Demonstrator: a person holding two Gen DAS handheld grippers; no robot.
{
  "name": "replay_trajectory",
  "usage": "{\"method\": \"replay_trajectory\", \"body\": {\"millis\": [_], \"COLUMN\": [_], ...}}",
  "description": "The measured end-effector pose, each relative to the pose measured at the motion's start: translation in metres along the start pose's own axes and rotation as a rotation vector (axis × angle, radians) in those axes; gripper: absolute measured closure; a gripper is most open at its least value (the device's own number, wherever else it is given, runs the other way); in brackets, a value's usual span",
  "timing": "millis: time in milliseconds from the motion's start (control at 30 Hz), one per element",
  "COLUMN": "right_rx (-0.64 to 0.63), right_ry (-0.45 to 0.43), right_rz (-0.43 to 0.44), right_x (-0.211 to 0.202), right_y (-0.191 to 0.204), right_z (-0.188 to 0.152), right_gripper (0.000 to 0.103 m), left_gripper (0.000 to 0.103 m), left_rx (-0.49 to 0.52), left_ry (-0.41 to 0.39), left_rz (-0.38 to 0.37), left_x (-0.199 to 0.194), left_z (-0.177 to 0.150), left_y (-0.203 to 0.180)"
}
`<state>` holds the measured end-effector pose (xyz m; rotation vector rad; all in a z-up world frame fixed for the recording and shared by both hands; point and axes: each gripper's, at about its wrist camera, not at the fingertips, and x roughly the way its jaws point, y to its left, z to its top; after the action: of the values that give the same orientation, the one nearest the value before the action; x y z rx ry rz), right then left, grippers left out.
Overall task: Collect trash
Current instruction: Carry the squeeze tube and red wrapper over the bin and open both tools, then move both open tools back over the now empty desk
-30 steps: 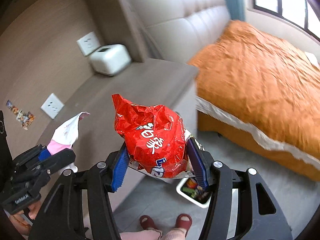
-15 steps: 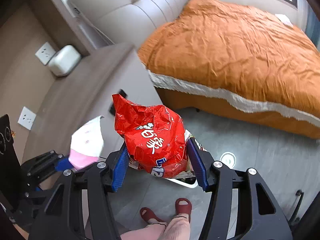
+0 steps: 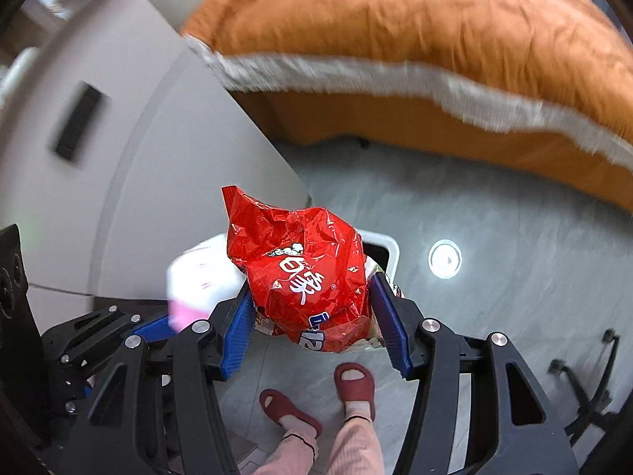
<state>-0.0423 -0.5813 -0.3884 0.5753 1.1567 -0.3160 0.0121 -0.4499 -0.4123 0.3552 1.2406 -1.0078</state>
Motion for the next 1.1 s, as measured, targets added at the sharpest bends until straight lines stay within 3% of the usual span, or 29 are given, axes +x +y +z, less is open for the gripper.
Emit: {"method": "replay_trajectory", "body": {"millis": [167, 233, 267, 300, 433, 633, 900, 1100], "right_rx": [0.065, 0.067, 0.058, 0.054, 0.020, 0.001, 0.005, -0.008], "right_ry": [0.053, 0.085, 0.107, 0.112, 0.175, 0.186, 0.148, 0.086], "right_rz": [0.010, 0.014, -0.003, -0.019, -0.085, -0.095, -0.082, -0.081], "right_x": [0.079, 0.107, 0.124, 0.132, 0.162, 0.157, 0.115, 0.049], "right_y": [-0.029, -0.036, -0.038, -0.041, -0.046, -0.036, -0.019, -0.001], "right_z": [-0.007, -0.011, -0.013, -0.014, -0.022, -0.025, -0.012, -0.010], "right_gripper": [0.045, 0.037, 0.010, 0.005, 0.005, 0.005, 0.005, 0.005], "left_gripper": [0.073, 0.067, 0.033, 0.006, 0.005, 0.005, 0.005, 0.005], "left_rx": [-0.007, -0.030, -0.042, -0.050, -0.018, -0.039, -0.093, -0.108], "left_ry": [0.054, 0.080, 0.101, 0.126, 0.182, 0.198, 0.133, 0.043], "left_rz": [-0.008, -0.021, -0.015, 0.018, 0.089, 0.101, 0.104, 0.112], "left_x": [0.072, 0.101, 0.117, 0.134, 0.166, 0.157, 0.087, 0.019], "left_z": [-0.011, -0.019, -0.023, -0.029, -0.043, -0.049, -0.038, -0.022], "left_y": [0.024, 0.033, 0.038, 0.045, 0.053, 0.056, 0.050, 0.019]}}
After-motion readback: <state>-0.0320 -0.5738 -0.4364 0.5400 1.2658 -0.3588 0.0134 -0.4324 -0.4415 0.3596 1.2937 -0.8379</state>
